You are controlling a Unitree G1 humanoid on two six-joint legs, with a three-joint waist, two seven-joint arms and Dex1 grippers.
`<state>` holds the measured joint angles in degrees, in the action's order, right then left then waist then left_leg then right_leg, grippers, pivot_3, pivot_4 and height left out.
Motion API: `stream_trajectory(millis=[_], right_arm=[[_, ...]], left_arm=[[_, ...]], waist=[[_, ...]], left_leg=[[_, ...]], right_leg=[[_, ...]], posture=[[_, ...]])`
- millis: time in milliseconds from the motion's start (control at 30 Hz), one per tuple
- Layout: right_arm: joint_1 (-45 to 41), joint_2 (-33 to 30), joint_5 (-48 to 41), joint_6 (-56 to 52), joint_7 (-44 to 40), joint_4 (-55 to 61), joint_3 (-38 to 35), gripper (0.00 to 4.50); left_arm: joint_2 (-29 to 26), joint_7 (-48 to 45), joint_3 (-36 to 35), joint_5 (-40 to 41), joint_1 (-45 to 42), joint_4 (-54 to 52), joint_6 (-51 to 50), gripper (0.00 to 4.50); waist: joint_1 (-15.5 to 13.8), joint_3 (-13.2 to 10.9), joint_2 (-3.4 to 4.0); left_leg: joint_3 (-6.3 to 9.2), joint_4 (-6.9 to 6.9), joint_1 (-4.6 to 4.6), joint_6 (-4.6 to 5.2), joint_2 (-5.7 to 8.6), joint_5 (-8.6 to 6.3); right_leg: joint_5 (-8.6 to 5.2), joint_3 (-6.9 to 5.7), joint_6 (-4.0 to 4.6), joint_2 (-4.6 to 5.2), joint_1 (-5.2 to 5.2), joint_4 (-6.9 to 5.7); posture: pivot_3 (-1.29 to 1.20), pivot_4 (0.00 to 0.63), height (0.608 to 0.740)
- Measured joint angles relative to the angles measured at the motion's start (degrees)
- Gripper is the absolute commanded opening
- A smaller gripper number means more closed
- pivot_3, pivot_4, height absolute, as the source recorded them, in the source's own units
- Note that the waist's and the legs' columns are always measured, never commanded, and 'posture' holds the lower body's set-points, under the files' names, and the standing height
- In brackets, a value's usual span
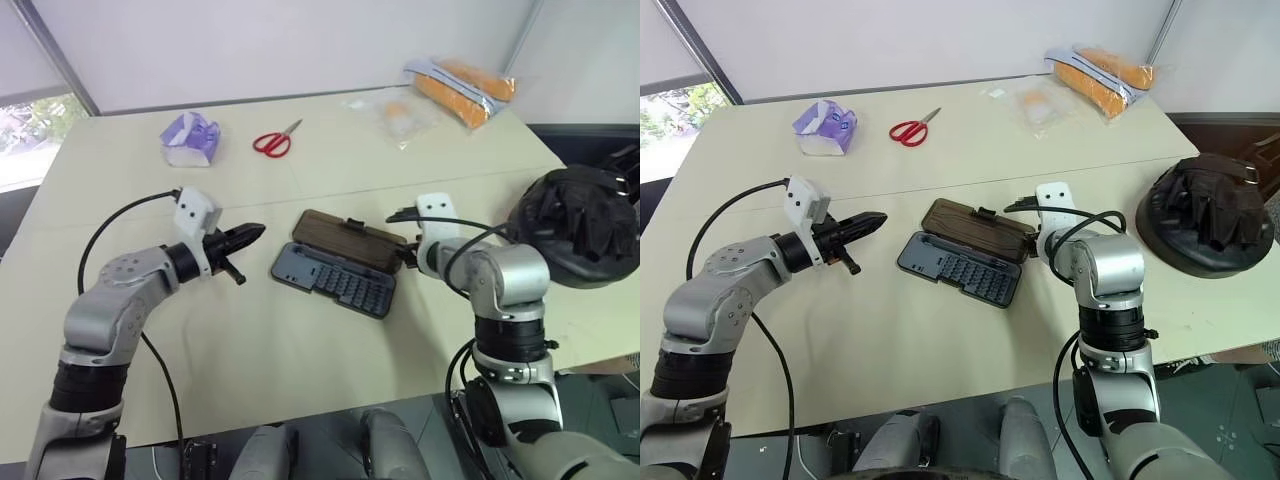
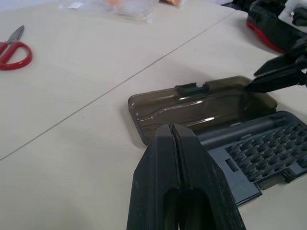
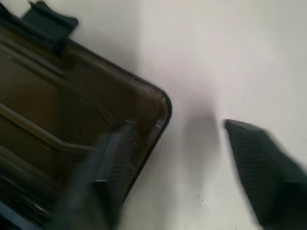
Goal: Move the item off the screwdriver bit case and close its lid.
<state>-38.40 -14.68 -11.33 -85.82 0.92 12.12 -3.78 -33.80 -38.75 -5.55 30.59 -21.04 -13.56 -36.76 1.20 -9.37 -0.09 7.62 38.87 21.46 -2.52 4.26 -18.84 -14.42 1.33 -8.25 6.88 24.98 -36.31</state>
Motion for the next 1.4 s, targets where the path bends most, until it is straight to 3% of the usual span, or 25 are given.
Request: stream_trajectory(millis=[100, 567, 667, 800, 1067, 1167, 1300, 1400], right_arm=[[0.0, 0.1, 0.5, 0.6, -0.2, 0.1, 0.7, 0.05], [0.0, -0.4, 2.9, 3.0, -2.0, -0.8, 3.1, 0.05], [0.0, 0.1, 2.8, 2.4, -2.8, -0.9, 2.6, 0.96], [0.1, 0.2, 2.9, 2.1, -3.3, -1.4, 2.5, 2.98], [-0.5, 2.6, 3.3, 1.8, -3.3, -2.4, 0.2, 2.98], [-0.9, 3.7, 3.3, 1.3, -3.2, -3.2, -1.6, 2.11], [-1.5, 4.5, 3.9, 0.2, -2.6, -3.9, -3.8, 0.06], [-2.3, 5.0, 3.8, -0.2, -2.9, -4.2, -3.5, 0.02]], left_arm=[[0.0, 0.1, 0.0, 0.0, 0.0, -0.1, 0.0, 0.00], [0.0, 0.4, 0.0, -0.1, 0.0, -0.2, 0.0, 0.00], [0.0, 0.5, 0.0, -0.1, 0.0, -0.3, 0.0, 0.00], [-0.1, 0.5, 0.0, -0.1, 0.0, -0.5, -0.1, 0.00], [0.0, 0.8, 0.0, -0.1, 0.0, -0.5, -0.1, 0.00], [-0.1, 1.1, 0.0, -0.1, 0.0, -0.5, -0.1, 0.00], [0.0, 1.5, 0.0, -0.1, 0.0, -0.5, -0.1, 0.00], [0.0, 1.6, -0.1, -0.1, 0.0, -0.5, 0.0, 0.00]], waist=[[-0.1, 0.0, -0.01], [0.0, 0.1, -0.09], [0.0, 0.1, -0.09], [0.0, 0.0, -0.08], [0.0, 0.1, -0.08], [0.0, 0.1, -0.08], [0.0, 0.1, -0.09], [-0.1, 0.1, -0.09]], left_leg=[[0.02, 0.00, 0.00, 0.00, 0.00, 0.00], [0.02, 0.02, -0.04, 0.00, 0.00, 0.00], [0.02, 0.01, -0.04, 0.00, 0.00, 0.00], [0.02, 0.01, -0.03, 0.00, 0.00, 0.00], [0.02, 0.01, -0.04, 0.00, 0.00, 0.00], [0.02, 0.01, -0.04, 0.00, 0.00, 0.00], [0.02, 0.01, -0.04, 0.00, 0.00, 0.00], [0.05, 0.01, -0.05, 0.00, 0.00, 0.00]], right_leg=[[0.00, -0.01, 0.00, 0.00, -0.02, 0.00], [0.00, -0.01, 0.00, -0.01, -0.07, 0.01], [0.00, -0.01, 0.00, -0.01, -0.06, 0.01], [0.00, -0.01, 0.00, -0.01, -0.05, 0.02], [0.00, -0.01, 0.00, -0.01, -0.05, 0.01], [0.00, -0.01, 0.00, -0.01, -0.05, 0.01], [0.00, -0.01, 0.00, -0.01, -0.07, 0.01], [0.00, -0.03, 0.00, -0.01, -0.07, 0.01]], posture=[[0.00, 0.150, 0.740], [0.00, 0.150, 0.740], [0.00, 0.150, 0.740], [0.00, 0.150, 0.740], [0.00, 0.150, 0.740], [0.00, 0.150, 0.740], [0.00, 0.150, 0.740], [0.00, 0.150, 0.740]])
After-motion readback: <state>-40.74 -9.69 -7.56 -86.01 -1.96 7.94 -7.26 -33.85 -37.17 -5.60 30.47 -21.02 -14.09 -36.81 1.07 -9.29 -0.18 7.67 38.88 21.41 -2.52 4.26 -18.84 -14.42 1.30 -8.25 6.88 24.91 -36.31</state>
